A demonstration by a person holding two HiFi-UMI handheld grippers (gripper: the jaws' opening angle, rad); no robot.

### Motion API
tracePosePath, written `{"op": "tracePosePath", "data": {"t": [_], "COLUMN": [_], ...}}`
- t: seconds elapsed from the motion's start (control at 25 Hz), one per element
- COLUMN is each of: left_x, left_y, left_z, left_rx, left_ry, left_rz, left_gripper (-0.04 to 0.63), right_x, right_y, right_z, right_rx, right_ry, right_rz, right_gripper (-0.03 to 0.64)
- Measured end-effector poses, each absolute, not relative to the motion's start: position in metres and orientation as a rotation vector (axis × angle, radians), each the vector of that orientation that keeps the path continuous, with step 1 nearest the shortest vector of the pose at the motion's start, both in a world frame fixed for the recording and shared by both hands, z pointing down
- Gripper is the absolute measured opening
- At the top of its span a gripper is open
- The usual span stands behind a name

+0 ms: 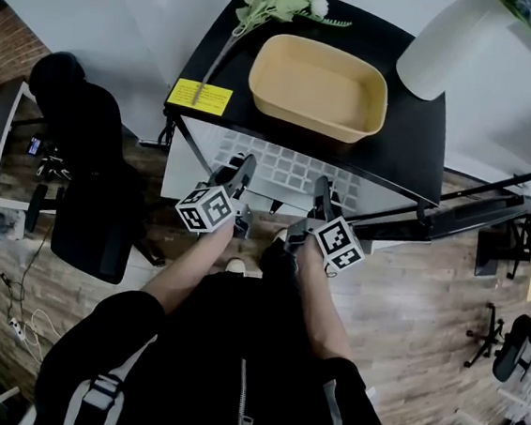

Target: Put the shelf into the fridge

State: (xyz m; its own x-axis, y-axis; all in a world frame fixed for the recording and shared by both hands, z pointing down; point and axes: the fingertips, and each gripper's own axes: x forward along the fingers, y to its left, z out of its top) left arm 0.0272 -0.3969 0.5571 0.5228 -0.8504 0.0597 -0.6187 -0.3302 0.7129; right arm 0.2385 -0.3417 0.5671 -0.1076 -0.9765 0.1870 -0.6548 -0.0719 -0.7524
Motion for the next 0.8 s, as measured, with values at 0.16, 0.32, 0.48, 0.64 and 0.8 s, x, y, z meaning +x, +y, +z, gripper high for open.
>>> {"op": "tracePosePath", "data": {"t": [0.16,0.32,0.48,0.64,0.8], "left_x": [0.029,0.03,0.032,0.034,0.034], "left_y": [-0.404,-0.409,-0.415,-0.42,-0.424], "left_z": [0.558,0.559,0.559,0.559,0.559], "left_rx": [2.062,2.056,2.053,2.049,2.048], "left_ry": [-1.197,-1.201,-1.207,-1.21,-1.212], "left_rz": [-0.432,-0.439,-0.441,-0.444,-0.443], "left_gripper": [0.161,0.158,0.155,0.155,0.153], "right_x": [0.24,0.242,0.244,0.245,0.246], "right_y": [-0.348,-0.354,-0.36,-0.364,-0.368], "right_z": [0.568,0.569,0.569,0.569,0.568], "right_rx": [-1.749,-1.749,-1.75,-1.75,-1.747], "right_ry": [1.785,1.782,1.773,1.768,1.765], "right_rz": [-1.024,-1.024,-1.021,-1.018,-1.018], "right_gripper": [0.156,0.156,0.153,0.152,0.15]}}
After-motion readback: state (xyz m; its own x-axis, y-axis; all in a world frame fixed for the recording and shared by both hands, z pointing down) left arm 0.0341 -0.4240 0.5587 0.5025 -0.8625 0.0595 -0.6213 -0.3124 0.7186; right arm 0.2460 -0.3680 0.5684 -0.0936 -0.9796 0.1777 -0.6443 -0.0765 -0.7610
